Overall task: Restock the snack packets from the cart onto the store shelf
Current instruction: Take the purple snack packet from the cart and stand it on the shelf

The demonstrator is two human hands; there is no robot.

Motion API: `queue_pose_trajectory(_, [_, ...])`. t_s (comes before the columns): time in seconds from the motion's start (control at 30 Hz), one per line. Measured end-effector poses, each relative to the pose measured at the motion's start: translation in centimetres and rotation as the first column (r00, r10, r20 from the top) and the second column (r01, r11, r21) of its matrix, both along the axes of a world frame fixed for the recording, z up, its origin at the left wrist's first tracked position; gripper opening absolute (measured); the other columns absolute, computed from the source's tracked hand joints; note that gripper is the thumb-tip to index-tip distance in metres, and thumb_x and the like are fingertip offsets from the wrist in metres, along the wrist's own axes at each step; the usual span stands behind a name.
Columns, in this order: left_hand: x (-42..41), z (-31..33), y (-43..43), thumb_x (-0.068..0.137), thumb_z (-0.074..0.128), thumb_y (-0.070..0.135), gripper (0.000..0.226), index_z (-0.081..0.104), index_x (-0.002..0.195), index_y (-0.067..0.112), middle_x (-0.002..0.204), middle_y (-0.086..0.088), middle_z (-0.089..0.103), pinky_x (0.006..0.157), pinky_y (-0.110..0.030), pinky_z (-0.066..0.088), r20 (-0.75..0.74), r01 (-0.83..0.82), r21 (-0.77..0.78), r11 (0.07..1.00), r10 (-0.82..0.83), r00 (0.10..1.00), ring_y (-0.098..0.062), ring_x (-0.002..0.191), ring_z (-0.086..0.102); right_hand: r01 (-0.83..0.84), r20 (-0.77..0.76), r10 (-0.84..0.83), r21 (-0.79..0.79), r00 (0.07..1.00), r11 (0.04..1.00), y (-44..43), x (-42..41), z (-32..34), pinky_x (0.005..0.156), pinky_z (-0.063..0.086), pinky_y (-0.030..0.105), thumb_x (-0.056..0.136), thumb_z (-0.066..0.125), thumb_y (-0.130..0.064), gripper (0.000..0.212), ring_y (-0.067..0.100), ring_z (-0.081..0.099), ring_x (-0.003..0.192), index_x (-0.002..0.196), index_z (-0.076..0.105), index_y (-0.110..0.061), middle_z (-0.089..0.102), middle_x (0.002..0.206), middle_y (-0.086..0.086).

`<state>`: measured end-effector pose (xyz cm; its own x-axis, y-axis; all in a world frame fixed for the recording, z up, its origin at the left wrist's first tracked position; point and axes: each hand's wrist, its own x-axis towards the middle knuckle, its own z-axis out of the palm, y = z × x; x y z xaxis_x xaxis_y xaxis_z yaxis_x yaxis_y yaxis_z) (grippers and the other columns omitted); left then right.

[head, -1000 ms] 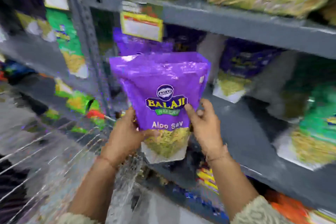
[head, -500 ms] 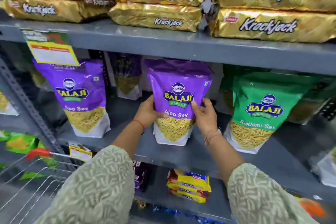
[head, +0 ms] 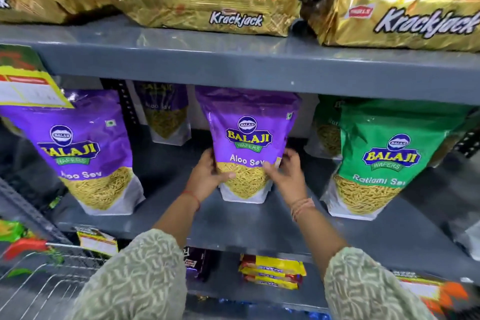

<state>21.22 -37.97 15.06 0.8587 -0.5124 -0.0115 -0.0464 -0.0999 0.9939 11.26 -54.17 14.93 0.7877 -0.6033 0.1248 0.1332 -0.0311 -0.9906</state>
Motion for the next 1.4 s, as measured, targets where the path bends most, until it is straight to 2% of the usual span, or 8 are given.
queue_pose_trajectory(0.1, [-0.9,-3.3,0.8,0.059,0.075,-0.004,0.08,0.037,0.128,0.009,0.122,-0.016,0.056,0.073,-0.007,0.051,-0.072,0.027,0.046,0.999,-0.023,0.997,-0.02,0.106,0.052,-0.074,-0.128,0.077,0.022,0.989,0.997,0.4,-0.8,-3.2,0.077,0.051,0.016,0.068,0.072,0.007,0.055,0.014,0.057,0.093,0.103,0.041,-0.022,0.057,0.102,0.0])
queue_pose_trajectory(0.23, [-1.3,-4.7,0.7,0.049,0.077,0.02,0.092,0.039,0.132,0.017,0.124,0.002,0.054,0.089,-0.024,0.041,-0.037,0.042,0.168,0.985,-0.036,0.999,-0.014,0.115,0.049,-0.145,-0.221,0.139,-0.01,0.965,0.989,1.1,-1.1,-4.4,0.068,0.047,0.004,0.066,0.072,0.01,0.06,0.003,0.055,0.089,0.113,0.04,-0.011,0.057,0.101,-0.002])
queue_pose_trajectory(0.33, [-1.2,-4.8,0.2,0.046,0.076,0.03,0.099,0.035,0.135,0.019,0.126,-0.001,0.055,0.096,-0.029,0.038,-0.015,0.003,0.215,0.977,0.0,1.0,-0.017,0.116,0.048,-0.105,-0.273,0.094,-0.028,0.957,0.994,1.4,-0.9,-4.9,0.081,0.048,0.019,0.068,0.074,0.0,0.06,0.015,0.057,0.095,0.119,0.041,-0.006,0.058,0.106,0.003])
queue_pose_trajectory(0.43, [-1.3,-5.0,0.1,0.057,0.081,0.02,0.087,0.036,0.131,0.015,0.126,-0.007,0.056,0.093,-0.029,0.038,0.004,-0.037,0.253,0.967,0.037,0.999,-0.02,0.113,0.05,-0.049,-0.332,0.031,-0.047,0.943,0.998,1.6,-0.8,-5.2,0.086,0.045,0.032,0.067,0.076,-0.007,0.056,0.022,0.056,0.098,0.115,0.046,-0.009,0.059,0.104,0.004])
queue_pose_trajectory(0.73, [-4.0,-5.9,2.5,0.066,0.076,0.013,0.069,0.04,0.125,0.014,0.121,-0.006,0.057,0.085,-0.025,0.036,0.089,-0.084,0.252,0.964,0.064,0.994,-0.013,0.102,0.048,-0.019,-0.399,-0.033,-0.124,0.916,0.992,3.8,-3.4,-5.3,0.085,0.038,0.027,0.069,0.076,-0.015,0.055,0.018,0.05,0.099,0.116,0.048,-0.008,0.054,0.105,0.0])
queue_pose_trajectory(1.23, [-5.8,-6.1,4.7,0.067,0.077,0.013,0.07,0.038,0.125,0.01,0.128,-0.012,0.055,0.092,-0.026,0.036,0.072,-0.063,0.304,0.951,0.043,0.996,-0.024,0.119,0.05,-0.028,-0.433,-0.076,-0.229,0.898,0.973,6.1,-6.2,-5.0,0.092,0.044,0.035,0.07,0.075,-0.023,0.055,0.028,0.055,0.108,0.116,0.049,-0.008,0.061,0.121,0.013])
queue_pose_trajectory(1.33, [-5.6,-3.9,4.6,0.081,0.061,0.008,0.043,0.043,0.12,0.005,0.123,-0.014,0.056,0.083,-0.017,0.044,-0.058,-0.032,0.139,0.99,0.041,0.998,-0.018,0.111,0.05,-0.031,-0.441,-0.081,-0.24,0.894,0.97,6.1,-6.4,-5.0,0.094,0.045,0.04,0.07,0.075,-0.025,0.054,0.03,0.056,0.109,0.115,0.05,-0.009,0.062,0.121,0.013])
queue_pose_trajectory(1.4, [-5.3,-1.3,4.3,0.092,0.042,0.008,0.022,0.053,0.111,0.009,0.107,0.0,0.065,0.071,-0.004,0.045,-0.081,-0.053,-0.064,0.997,0.047,0.996,-0.004,0.097,0.056,-0.03,-0.449,-0.081,-0.235,0.89,0.971,6.1,-6.5,-5.0,0.094,0.045,0.04,0.07,0.075,-0.024,0.053,0.03,0.057,0.109,0.115,0.05,-0.01,0.062,0.121,0.012])
